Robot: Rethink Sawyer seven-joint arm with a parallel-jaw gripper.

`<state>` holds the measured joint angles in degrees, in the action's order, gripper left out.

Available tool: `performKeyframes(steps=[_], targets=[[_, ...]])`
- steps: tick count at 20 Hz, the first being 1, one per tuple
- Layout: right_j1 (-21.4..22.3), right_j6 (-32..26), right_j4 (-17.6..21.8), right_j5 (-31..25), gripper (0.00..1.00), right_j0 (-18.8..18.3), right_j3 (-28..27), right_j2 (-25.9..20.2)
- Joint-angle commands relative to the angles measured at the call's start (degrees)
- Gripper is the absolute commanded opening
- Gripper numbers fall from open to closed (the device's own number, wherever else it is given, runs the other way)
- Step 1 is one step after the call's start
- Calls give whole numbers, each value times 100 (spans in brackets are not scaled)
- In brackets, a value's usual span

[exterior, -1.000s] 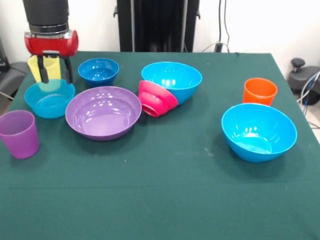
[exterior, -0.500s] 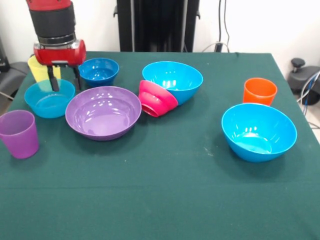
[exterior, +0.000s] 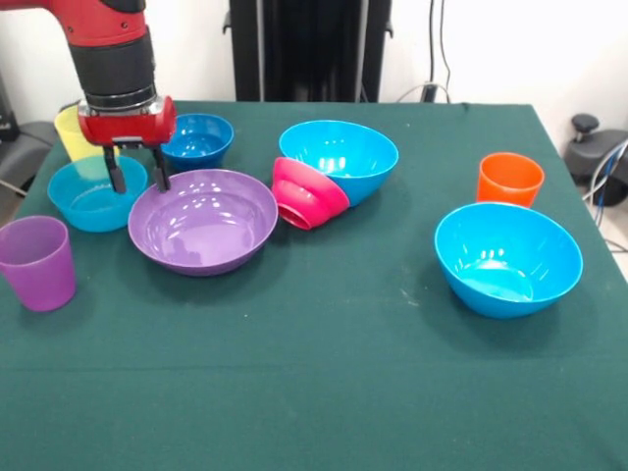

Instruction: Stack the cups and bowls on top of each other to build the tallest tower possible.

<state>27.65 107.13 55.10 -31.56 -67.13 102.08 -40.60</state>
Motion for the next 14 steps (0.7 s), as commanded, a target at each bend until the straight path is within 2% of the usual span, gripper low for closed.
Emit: performKeyframes(steps=[1, 9, 14], targets=[[-135, -2110, 517, -342, 100, -171, -292, 120], [-384, -2529, 592, -332, 100, -539, -454, 43], [-520, -2563, 584, -327, 100, -534, -559, 50]])
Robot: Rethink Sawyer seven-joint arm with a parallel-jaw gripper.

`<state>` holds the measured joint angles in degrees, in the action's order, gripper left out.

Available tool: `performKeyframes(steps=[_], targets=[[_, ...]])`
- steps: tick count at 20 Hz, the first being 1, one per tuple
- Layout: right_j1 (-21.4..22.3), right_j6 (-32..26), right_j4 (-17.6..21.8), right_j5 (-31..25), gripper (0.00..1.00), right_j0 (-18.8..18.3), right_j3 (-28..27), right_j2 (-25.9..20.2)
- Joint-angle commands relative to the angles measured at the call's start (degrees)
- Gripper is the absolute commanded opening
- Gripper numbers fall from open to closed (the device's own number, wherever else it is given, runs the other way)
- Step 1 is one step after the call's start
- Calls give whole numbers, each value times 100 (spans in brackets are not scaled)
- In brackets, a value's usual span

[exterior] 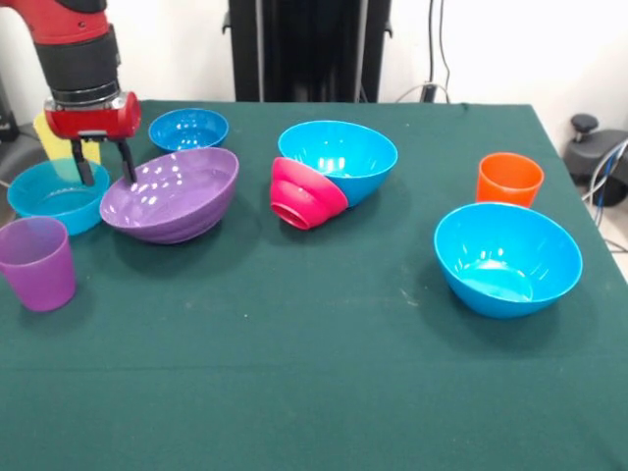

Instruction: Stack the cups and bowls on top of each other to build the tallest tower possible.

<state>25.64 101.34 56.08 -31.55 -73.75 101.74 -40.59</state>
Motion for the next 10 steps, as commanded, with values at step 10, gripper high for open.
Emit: performKeyframes(steps=[10], targets=[[-482, -1718, 635, -92, 100, 317, -566, 190]])
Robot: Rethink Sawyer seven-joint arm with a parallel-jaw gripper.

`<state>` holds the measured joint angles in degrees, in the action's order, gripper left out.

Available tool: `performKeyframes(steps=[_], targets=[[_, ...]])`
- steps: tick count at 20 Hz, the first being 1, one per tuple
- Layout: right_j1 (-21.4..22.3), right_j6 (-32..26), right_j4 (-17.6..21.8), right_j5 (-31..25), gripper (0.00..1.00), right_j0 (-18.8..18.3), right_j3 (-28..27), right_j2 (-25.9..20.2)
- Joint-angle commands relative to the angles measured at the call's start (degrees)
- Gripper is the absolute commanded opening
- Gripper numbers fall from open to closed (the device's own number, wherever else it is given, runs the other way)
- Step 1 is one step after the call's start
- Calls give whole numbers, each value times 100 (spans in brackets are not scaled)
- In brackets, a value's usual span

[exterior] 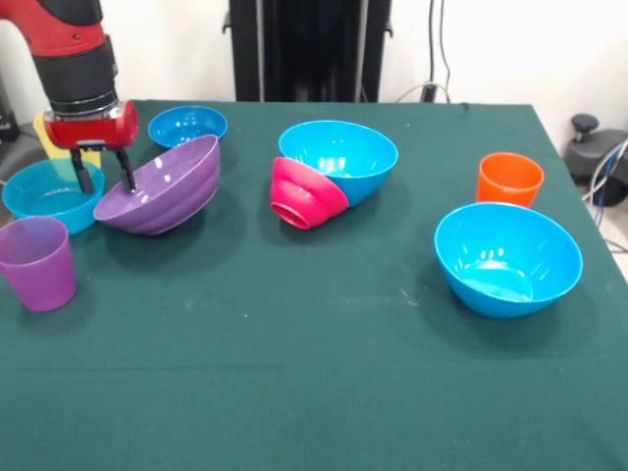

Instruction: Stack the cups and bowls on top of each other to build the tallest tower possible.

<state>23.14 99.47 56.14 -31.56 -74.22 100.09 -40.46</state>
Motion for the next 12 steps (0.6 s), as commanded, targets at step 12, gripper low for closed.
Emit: performKeyframes(steps=[12], targets=[[-138, -402, 937, 444, 100, 947, -209, 545]])
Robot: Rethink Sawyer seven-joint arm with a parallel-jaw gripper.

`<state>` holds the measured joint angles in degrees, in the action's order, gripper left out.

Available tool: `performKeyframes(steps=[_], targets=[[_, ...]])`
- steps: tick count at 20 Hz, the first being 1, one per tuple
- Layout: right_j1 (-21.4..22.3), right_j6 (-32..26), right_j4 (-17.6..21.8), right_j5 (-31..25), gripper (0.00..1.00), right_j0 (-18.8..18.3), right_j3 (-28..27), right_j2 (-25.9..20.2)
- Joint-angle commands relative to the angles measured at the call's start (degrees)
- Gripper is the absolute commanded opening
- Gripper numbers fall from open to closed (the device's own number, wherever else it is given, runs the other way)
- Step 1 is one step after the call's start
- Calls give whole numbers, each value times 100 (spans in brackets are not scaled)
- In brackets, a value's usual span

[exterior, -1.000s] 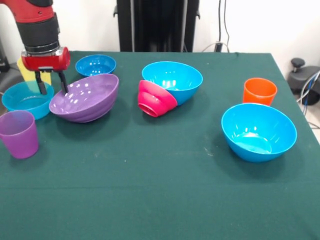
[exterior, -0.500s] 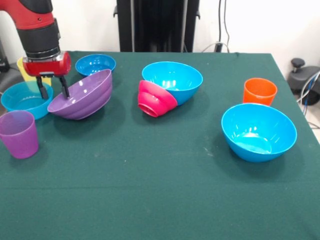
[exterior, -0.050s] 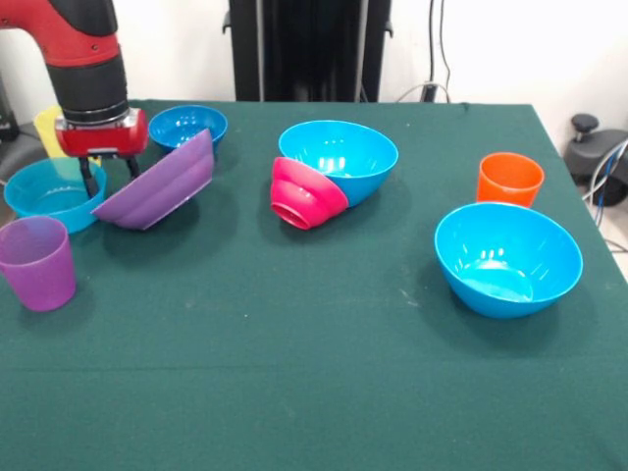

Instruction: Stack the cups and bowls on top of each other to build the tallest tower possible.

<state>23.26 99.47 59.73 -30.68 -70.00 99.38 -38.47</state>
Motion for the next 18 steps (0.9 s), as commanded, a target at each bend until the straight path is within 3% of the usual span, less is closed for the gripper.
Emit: performKeyframes(steps=[1, 16, 18], targets=[[-87, -353, 568, 358, 100, 553, -89, 362], [255, -125, 346, 491, 100, 858, 180, 538], [261, 180, 302, 608, 100, 911, 197, 667]])
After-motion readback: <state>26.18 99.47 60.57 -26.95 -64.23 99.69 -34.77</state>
